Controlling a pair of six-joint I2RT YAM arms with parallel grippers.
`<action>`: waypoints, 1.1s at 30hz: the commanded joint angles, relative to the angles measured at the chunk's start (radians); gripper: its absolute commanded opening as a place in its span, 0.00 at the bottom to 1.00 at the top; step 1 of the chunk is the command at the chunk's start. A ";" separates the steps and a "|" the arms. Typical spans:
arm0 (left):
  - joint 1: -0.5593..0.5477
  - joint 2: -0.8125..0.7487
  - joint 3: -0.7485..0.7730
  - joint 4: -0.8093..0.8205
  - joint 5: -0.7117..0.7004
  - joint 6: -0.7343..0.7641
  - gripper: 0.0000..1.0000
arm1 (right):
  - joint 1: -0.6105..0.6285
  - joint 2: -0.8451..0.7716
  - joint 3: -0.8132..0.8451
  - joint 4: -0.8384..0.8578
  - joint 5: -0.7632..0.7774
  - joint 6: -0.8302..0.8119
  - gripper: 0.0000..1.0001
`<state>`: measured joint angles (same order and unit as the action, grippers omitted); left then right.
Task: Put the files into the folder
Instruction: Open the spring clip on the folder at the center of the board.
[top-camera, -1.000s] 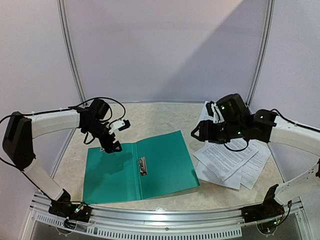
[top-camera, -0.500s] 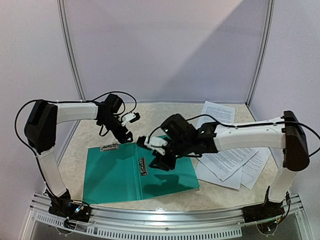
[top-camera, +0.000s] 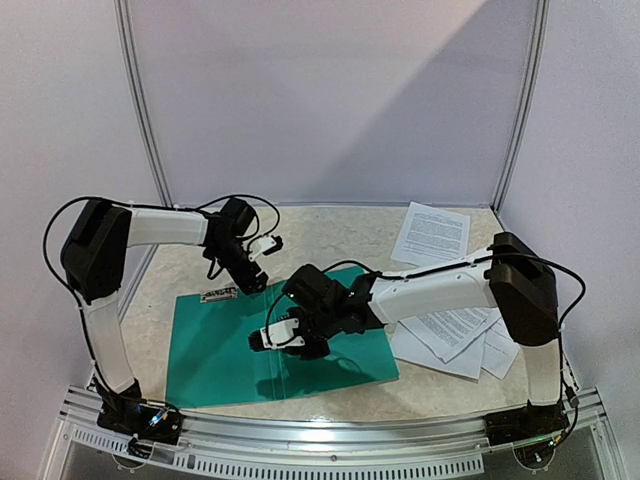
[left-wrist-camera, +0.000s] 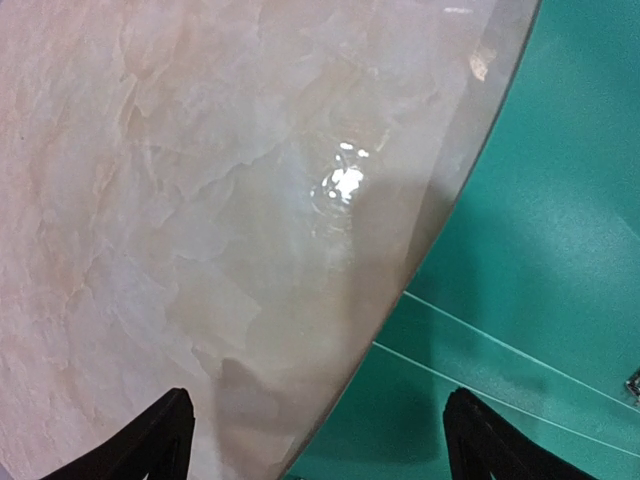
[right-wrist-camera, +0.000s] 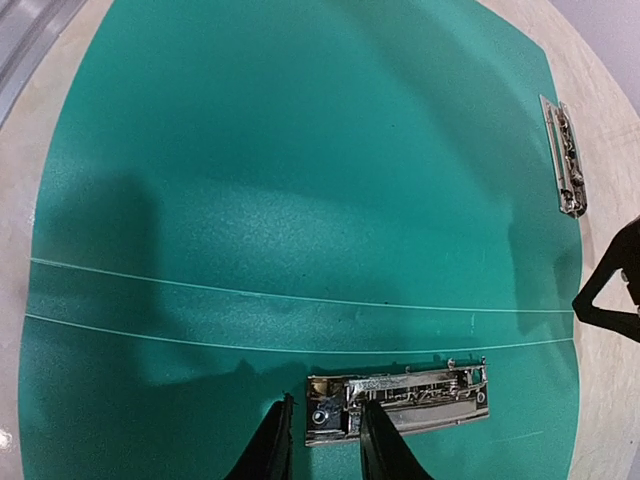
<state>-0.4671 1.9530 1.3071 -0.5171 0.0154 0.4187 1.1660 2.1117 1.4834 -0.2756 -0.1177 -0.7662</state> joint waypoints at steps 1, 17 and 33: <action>-0.019 0.049 -0.009 0.018 -0.061 0.016 0.89 | 0.000 0.035 0.031 0.017 0.020 -0.047 0.22; -0.021 0.069 -0.028 0.034 -0.081 0.029 0.89 | -0.001 0.082 0.066 -0.030 0.031 -0.068 0.11; -0.029 0.078 -0.047 0.060 -0.121 0.041 0.89 | -0.001 0.091 0.049 -0.067 0.064 -0.064 0.03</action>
<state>-0.4778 1.9961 1.2930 -0.4442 -0.0586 0.4412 1.1656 2.1677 1.5326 -0.3027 -0.0578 -0.8387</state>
